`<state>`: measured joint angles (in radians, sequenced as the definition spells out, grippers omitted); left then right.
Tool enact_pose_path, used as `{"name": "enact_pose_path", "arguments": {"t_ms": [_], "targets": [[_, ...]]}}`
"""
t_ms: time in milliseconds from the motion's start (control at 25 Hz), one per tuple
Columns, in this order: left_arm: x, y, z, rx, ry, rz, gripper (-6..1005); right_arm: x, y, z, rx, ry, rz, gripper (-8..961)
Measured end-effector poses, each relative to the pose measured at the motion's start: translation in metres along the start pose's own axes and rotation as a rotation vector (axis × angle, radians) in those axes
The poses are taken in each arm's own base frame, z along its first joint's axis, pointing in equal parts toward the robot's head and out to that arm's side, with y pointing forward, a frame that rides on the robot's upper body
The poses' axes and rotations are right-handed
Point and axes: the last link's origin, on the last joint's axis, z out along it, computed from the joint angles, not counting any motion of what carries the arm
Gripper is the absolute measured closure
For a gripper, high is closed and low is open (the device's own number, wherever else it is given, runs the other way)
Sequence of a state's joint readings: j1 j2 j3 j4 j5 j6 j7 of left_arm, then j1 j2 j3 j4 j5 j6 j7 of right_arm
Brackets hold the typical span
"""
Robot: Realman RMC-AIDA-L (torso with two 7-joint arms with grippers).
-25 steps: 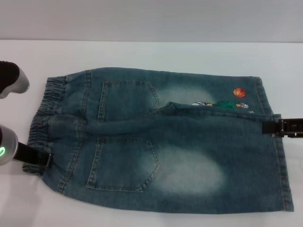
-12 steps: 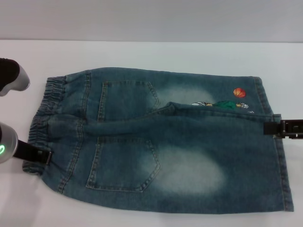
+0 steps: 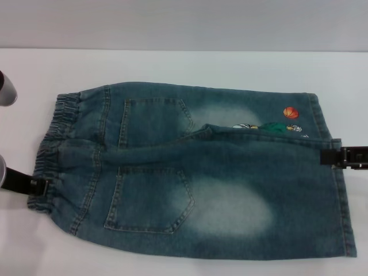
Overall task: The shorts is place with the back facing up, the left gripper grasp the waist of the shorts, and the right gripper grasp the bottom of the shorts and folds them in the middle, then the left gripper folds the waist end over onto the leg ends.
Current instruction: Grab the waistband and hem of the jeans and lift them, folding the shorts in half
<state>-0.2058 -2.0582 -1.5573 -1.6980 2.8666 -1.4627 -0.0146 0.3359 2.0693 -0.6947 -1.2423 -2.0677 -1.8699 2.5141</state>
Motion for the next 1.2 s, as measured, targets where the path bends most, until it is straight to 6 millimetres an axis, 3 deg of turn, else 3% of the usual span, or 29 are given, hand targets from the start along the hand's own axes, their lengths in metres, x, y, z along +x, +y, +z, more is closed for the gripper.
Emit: {"name": "enact_pose_path", "arguments": {"t_ms": [280, 600, 1200], "targets": [[-0.004, 0.0, 0.005, 0.002, -0.033, 0.003, 916, -0.002, 0.0, 0.002, -0.004, 0.004, -0.002, 376], [-0.004, 0.001, 0.005, -0.004, -0.038, 0.006, 466, -0.003, 0.001, 0.003, -0.002, 0.003, -0.007, 378], [0.002, 0.001, 0.019, 0.0, -0.066, 0.011, 181, -0.003, 0.001, 0.004, -0.003, 0.01, -0.013, 382]]}}
